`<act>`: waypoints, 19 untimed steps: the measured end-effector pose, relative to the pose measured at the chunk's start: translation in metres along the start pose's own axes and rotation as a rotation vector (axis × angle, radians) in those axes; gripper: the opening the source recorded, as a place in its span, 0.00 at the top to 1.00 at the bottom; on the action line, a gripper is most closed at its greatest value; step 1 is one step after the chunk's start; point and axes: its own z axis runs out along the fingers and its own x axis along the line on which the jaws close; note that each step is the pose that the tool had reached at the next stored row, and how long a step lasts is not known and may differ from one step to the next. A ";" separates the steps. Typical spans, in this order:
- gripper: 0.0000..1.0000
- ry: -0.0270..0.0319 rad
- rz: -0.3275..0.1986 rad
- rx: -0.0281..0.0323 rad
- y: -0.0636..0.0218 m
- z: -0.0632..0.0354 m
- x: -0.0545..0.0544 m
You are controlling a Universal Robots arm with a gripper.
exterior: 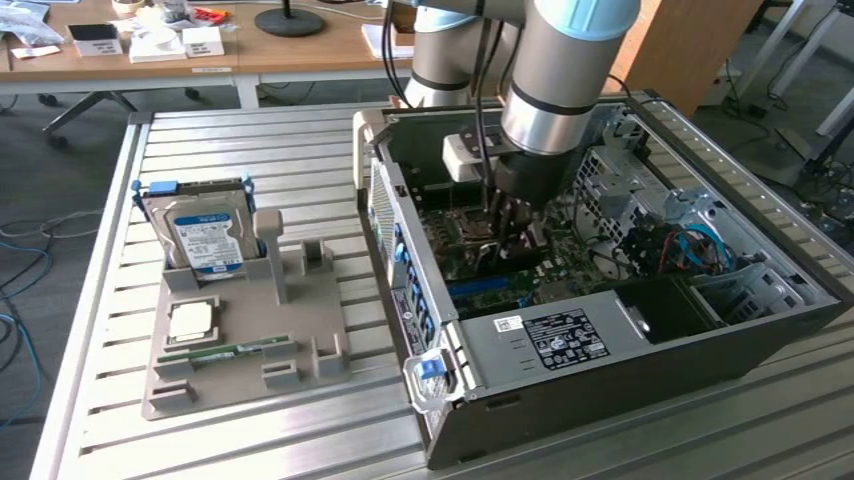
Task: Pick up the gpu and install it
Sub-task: 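Insert the gpu into the slot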
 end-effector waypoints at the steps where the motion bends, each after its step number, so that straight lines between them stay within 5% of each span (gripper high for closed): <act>1: 0.73 0.0000 0.000 0.0000 0.0003 0.0000 0.000; 19: 0.73 -0.0001 0.000 0.0002 0.0049 0.0108 0.000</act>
